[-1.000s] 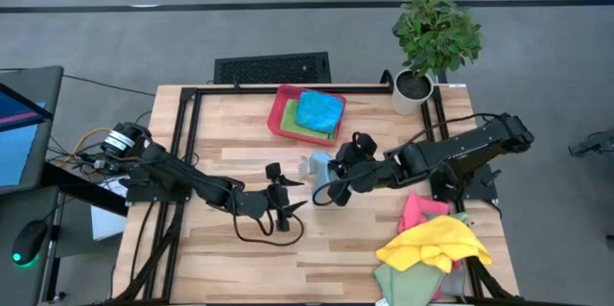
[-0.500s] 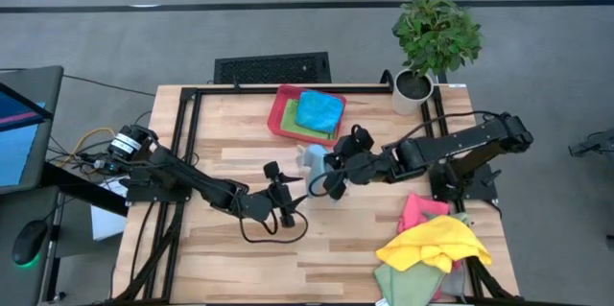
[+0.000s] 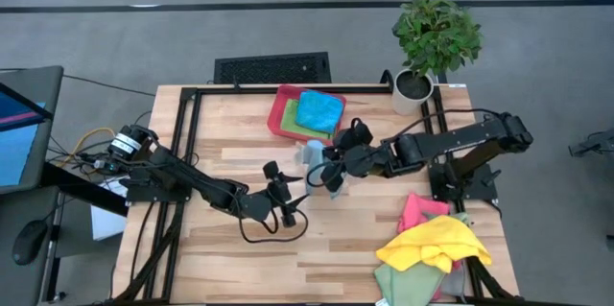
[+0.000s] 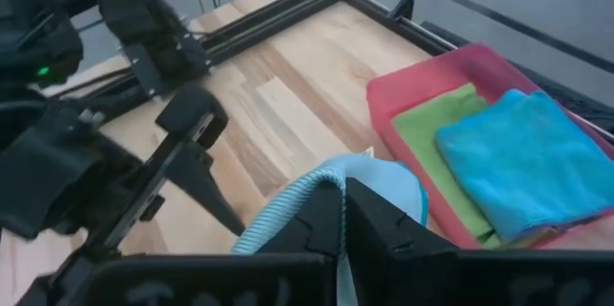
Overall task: Fold microfiber towels
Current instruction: Fold the light blue microfiber cloth
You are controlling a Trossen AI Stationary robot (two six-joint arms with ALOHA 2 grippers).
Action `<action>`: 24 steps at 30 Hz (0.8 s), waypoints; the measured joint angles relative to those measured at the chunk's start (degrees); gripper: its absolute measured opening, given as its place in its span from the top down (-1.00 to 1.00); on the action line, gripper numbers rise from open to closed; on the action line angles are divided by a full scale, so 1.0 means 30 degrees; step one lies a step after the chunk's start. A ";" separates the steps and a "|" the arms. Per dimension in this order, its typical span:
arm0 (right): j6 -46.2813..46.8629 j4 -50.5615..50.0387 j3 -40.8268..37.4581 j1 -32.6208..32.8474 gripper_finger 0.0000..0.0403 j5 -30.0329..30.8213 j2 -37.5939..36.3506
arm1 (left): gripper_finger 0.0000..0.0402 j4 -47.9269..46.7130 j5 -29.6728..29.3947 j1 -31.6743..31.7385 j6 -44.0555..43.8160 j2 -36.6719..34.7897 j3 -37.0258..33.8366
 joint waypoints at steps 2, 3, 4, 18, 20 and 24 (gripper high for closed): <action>-0.0007 0.0197 0.0000 -0.0139 0.83 0.0013 0.0000 | -0.13 -0.0003 -0.0442 0.0000 0.0036 0.0000 0.0001; -0.0007 0.0288 0.0000 -0.0200 0.84 0.0004 0.0000 | -0.13 -0.0004 -0.0498 0.0012 0.0049 0.0000 0.0006; -0.0091 0.0434 0.0000 -0.0287 0.84 0.0013 0.0000 | -0.13 -0.0009 -0.0591 0.0041 0.0058 0.0000 0.0002; -0.0457 0.1832 0.0000 -0.0525 0.84 -0.0017 0.0000 | -0.13 -0.0057 -0.1050 0.1125 0.0314 0.0000 0.0005; -0.0470 0.1875 -0.0007 -0.0601 0.84 -0.0015 0.0000 | -0.13 -0.0062 -0.0823 0.1232 0.0104 0.0000 0.0007; -0.0495 0.2002 -0.0007 -0.0868 0.82 -0.0029 0.0000 | -0.13 -0.0040 -0.0399 0.1268 -0.0248 0.0000 0.0003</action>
